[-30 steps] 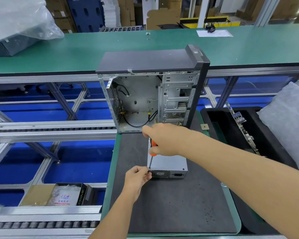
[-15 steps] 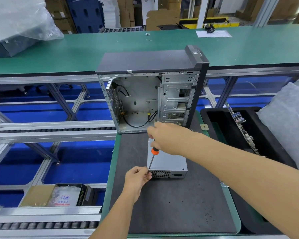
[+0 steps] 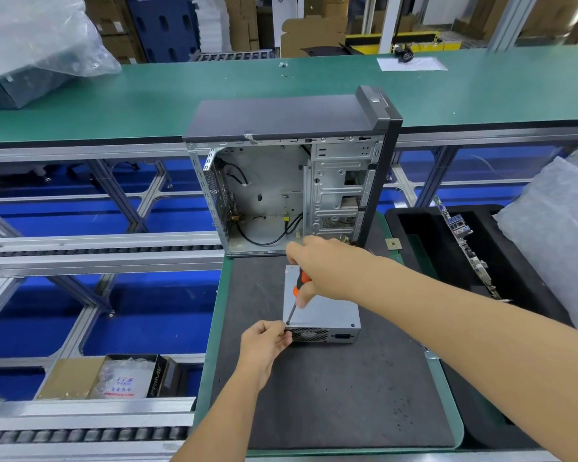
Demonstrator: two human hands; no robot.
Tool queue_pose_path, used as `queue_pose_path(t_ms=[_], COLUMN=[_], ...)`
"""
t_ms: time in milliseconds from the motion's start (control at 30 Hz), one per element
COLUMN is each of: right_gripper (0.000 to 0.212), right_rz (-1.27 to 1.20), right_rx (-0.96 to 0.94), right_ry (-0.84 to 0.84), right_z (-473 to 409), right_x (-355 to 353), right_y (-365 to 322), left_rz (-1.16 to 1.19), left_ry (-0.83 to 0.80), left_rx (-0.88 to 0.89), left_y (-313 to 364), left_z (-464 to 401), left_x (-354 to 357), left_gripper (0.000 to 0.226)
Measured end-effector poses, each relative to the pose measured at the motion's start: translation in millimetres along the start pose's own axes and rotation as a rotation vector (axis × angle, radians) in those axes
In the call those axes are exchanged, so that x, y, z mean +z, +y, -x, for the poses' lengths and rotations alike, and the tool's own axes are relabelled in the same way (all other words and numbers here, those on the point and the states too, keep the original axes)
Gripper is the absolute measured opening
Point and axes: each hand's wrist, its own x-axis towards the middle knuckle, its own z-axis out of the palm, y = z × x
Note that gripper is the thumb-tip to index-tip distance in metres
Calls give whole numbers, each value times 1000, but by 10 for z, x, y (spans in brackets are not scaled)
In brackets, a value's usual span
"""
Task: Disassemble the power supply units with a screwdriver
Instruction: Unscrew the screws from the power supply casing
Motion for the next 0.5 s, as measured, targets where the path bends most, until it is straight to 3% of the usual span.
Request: queue_pose_path(t_ms=[100,200,300,500], right_gripper=[38,27,35,57], right_rz=[210,44,-183,-163], right_rx=[-63,-124,-129,51], right_ry=[27,134,139,133], right_z=[13,7,-9,-35], right_x=[-1,-12,-1,33], right_y=[-49,-49,-61,-71], left_rz=[-20,-24,-14,-28], left_ry=[8,11,-1,9], left_rx=[-1,-4,1,-5], left_y=[5,10,8,21], left_z=[-1,1,4,37], left_x=[9,6,-4,-3], left_gripper=[13,13,13,7])
